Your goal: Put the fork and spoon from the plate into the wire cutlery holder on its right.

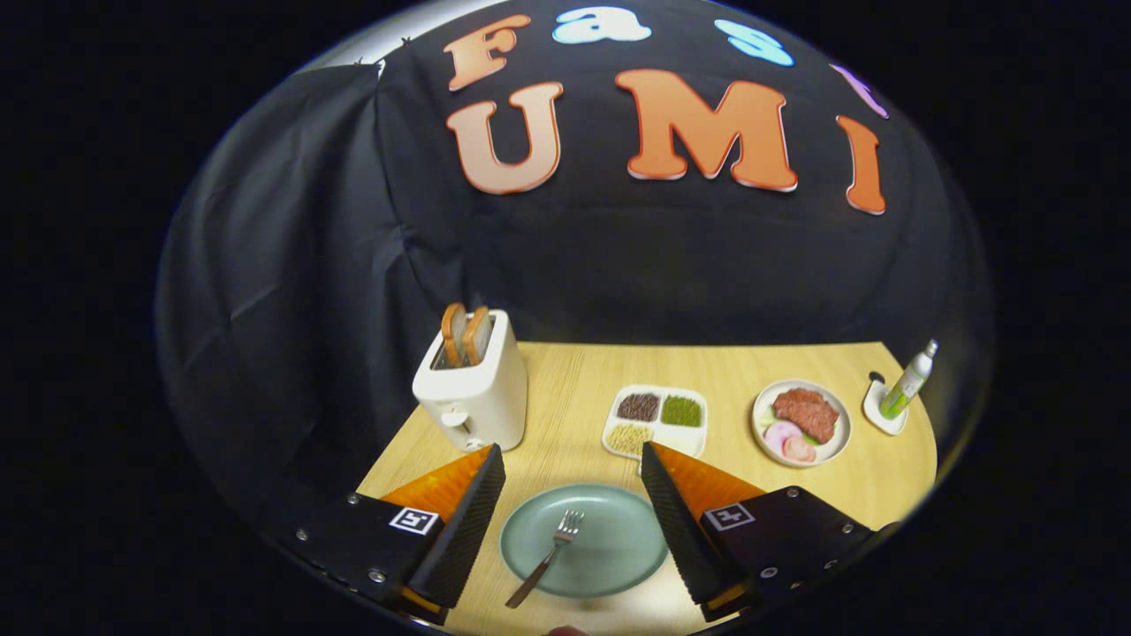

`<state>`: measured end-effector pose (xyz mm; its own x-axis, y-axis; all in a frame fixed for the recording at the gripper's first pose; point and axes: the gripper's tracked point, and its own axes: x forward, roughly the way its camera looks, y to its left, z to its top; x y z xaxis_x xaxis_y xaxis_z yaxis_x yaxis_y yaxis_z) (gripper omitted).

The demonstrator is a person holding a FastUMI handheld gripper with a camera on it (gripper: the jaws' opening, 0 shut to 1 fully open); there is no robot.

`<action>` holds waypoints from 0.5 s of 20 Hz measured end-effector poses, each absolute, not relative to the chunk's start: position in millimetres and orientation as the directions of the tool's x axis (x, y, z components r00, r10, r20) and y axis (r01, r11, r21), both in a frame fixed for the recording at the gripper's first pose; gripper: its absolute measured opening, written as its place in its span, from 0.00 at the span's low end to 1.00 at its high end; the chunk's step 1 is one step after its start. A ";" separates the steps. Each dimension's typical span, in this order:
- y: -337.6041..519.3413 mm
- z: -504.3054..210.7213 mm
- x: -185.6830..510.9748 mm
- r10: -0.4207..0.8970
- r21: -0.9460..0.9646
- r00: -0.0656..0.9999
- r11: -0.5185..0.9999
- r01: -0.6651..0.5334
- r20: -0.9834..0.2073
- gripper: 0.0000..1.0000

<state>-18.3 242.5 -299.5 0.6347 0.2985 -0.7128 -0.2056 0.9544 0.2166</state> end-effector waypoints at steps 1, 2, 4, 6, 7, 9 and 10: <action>247.6 -314.2 -24.7 0.294 0.216 0.587 0.955 -0.202 -0.754 0.93; 251.3 -321.9 -30.4 0.295 0.219 0.548 0.955 -0.202 -0.783 0.93; 256.8 -338.5 -41.3 0.290 0.214 0.476 0.954 -0.208 -0.830 0.94; 263.2 -358.2 -54.1 0.277 0.206 0.398 0.955 -0.212 -0.874 0.94; 266.1 -367.4 -61.6 0.270 0.208 0.350 0.956 -0.207 -0.897 0.94; 271.5 -382.5 -78.0 0.273 0.231 0.244 0.955 -0.186 -0.931 0.94; 275.1 -387.8 -82.0 0.275 0.239 0.214 0.954 -0.179 -0.937 0.94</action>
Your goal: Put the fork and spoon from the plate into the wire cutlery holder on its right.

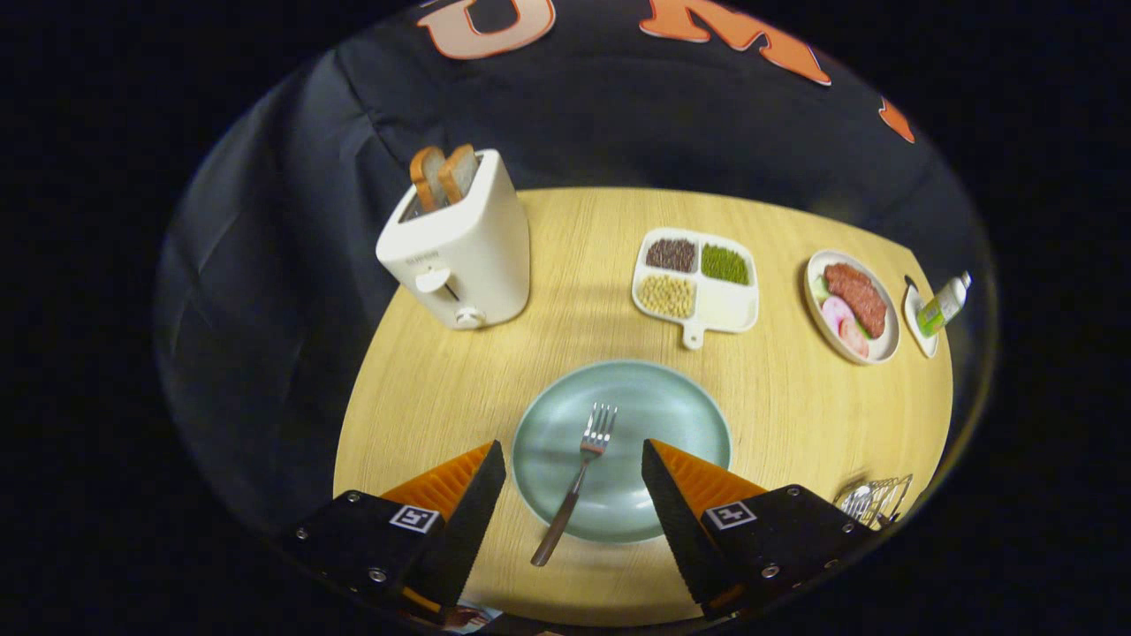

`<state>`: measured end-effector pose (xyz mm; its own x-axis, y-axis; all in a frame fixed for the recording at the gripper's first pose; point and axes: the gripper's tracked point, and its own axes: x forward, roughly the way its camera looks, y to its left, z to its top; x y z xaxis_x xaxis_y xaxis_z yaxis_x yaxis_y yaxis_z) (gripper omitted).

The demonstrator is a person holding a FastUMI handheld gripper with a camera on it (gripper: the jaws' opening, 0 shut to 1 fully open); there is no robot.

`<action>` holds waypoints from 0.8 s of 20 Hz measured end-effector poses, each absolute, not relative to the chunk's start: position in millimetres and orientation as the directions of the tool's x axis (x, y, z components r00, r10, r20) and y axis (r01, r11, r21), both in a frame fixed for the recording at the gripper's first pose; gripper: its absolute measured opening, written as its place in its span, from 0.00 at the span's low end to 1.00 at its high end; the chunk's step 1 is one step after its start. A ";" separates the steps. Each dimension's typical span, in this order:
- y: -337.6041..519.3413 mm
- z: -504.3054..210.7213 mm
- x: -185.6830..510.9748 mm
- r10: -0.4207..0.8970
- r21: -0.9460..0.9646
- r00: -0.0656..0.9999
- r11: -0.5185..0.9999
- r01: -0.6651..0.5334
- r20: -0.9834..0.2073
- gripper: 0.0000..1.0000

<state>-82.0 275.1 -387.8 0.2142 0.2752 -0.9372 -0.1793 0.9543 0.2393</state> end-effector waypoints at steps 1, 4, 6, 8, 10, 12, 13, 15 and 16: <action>275.7 -394.7 -85.4 0.262 0.228 0.187 0.956 -0.184 -0.947 0.94; 274.8 -416.2 -99.1 0.229 0.208 0.097 0.960 -0.186 -0.969 0.93; 274.8 -429.1 -107.0 0.209 0.198 0.049 0.964 -0.176 -0.977 0.93; 277.7 -438.7 -113.2 0.198 0.195 0.002 0.967 -0.164 -0.980 0.92; 276.7 -448.7 -118.6 0.178 0.182 -0.042 0.972 -0.151 -0.983 0.90; 272.1 -459.7 -123.5 0.137 0.146 -0.080 0.982 -0.120 -0.987 0.87; 273.1 -465.8 -124.5 0.130 0.139 -0.094 0.985 -0.097 -0.987 0.84; 278.3 -475.2 -130.0 0.135 0.145 -0.132 0.987 -0.068 -0.982 0.75; 280.5 -476.8 -131.5 0.143 0.152 -0.142 0.987 -0.057 -0.979 0.70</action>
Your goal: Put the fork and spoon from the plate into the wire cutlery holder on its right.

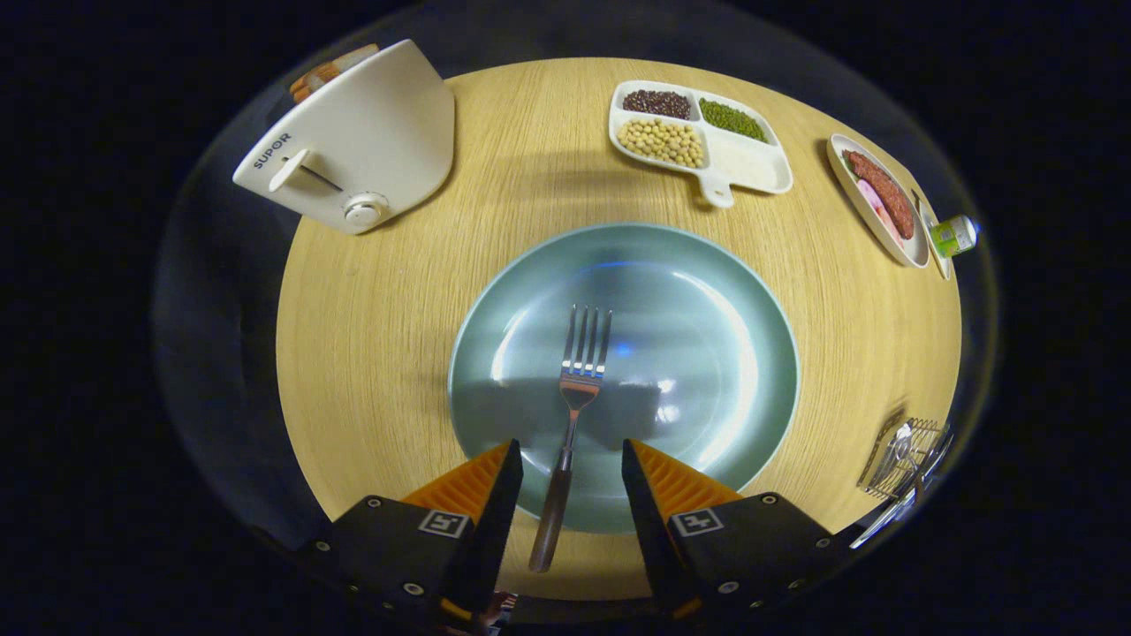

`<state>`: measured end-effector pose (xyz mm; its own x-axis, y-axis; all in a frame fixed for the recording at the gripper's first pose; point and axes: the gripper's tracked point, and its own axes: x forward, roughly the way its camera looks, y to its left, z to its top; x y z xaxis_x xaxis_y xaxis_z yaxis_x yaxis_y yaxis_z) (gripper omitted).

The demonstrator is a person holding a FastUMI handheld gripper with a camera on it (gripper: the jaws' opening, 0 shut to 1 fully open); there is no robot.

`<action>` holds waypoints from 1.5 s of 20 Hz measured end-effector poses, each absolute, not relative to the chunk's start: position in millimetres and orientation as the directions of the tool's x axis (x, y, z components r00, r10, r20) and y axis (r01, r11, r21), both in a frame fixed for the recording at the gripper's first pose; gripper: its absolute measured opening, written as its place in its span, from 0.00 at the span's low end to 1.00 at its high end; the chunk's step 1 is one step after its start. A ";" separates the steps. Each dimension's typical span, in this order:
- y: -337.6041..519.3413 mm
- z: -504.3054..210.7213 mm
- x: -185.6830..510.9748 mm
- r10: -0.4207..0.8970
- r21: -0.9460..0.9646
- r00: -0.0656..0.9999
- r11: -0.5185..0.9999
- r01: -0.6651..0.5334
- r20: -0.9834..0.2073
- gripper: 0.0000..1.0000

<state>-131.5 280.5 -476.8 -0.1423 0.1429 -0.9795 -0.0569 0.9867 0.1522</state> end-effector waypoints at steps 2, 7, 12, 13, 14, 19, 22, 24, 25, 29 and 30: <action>283.4 -480.9 -130.9 0.141 0.149 -0.147 0.988 -0.045 -0.979 0.54; 277.8 -486.3 -140.6 0.115 0.125 -0.178 0.991 -0.048 -0.977 0.15; 276.4 -484.3 -126.7 0.156 0.165 -0.111 0.983 -0.081 -0.982 0.04; 274.0 -481.6 -122.2 0.159 0.167 -0.092 0.982 -0.090 -0.983 0.04; 272.5 -476.0 -120.6 0.170 0.177 -0.082 0.981 -0.085 -0.982 0.04; 242.9 -434.7 -96.3 0.218 0.216 0.023 0.974 -0.067 -0.976 0.04; 206.7 -405.9 -89.6 0.228 0.225 0.087 0.973 -0.042 -0.970 0.04; 173.1 -392.4 -90.5 0.211 0.209 0.125 0.978 -0.028 -0.969 0.04; 157.5 -387.4 -92.9 0.207 0.206 0.135 0.978 -0.019 -0.969 0.04; 97.8 -369.0 -106.1 0.172 0.181 0.174 0.983 0.041 -0.970 0.04; 80.8 -364.9 -110.2 0.161 0.173 0.182 0.984 0.053 -0.970 0.04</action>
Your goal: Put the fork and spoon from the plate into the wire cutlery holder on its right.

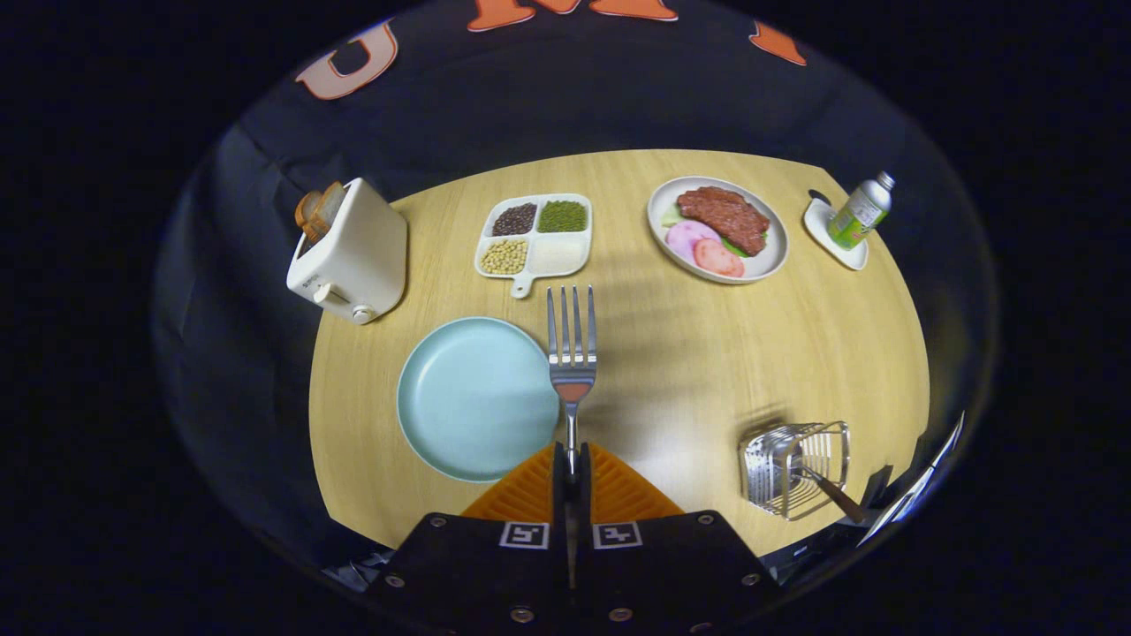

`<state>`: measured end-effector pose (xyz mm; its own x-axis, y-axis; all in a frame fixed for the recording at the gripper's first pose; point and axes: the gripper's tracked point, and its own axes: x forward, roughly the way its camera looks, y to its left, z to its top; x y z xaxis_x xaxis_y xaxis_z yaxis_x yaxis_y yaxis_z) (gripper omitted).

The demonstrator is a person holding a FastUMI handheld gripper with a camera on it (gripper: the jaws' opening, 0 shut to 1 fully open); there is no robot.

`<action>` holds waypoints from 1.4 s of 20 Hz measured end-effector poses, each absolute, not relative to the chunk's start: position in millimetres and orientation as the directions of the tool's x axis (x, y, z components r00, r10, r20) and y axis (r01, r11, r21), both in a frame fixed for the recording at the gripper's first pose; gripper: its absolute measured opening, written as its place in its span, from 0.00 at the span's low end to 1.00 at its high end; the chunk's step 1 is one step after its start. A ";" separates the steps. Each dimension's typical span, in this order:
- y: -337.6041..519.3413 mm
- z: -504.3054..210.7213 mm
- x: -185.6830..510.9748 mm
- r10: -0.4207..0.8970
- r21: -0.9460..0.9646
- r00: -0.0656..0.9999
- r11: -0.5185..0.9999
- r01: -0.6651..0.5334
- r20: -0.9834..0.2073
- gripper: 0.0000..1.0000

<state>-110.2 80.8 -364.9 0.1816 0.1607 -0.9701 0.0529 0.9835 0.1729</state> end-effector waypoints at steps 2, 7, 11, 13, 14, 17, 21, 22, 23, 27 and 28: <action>52.8 -358.3 -123.8 0.149 0.166 0.180 0.983 0.083 -0.972 0.04; -15.5 -365.0 -158.7 0.067 0.081 0.143 0.992 0.095 -0.987 0.04; -58.7 -372.8 -194.5 0.045 0.048 0.057 0.997 0.057 -0.997 0.04; -69.2 -374.9 -209.3 0.057 0.057 0.002 0.998 0.015 -0.998 0.04; -76.0 -375.8 -215.8 0.058 0.058 -0.026 0.998 -0.011 -0.998 0.04; -90.5 -385.0 -234.2 0.058 0.067 -0.113 0.995 -0.077 -0.992 0.04; -96.8 -388.9 -249.5 0.069 0.106 -0.214 0.980 -0.166 -0.974 0.04; -97.7 -388.8 -253.1 0.068 0.113 -0.238 0.977 -0.179 -0.969 0.04; -97.1 -390.0 -254.1 0.071 0.122 -0.254 0.974 -0.191 -0.965 0.04; -94.4 -394.6 -250.1 0.082 0.139 -0.284 0.972 -0.188 -0.955 0.05; -94.7 -394.6 -249.6 0.094 0.149 -0.286 0.973 -0.178 -0.954 0.06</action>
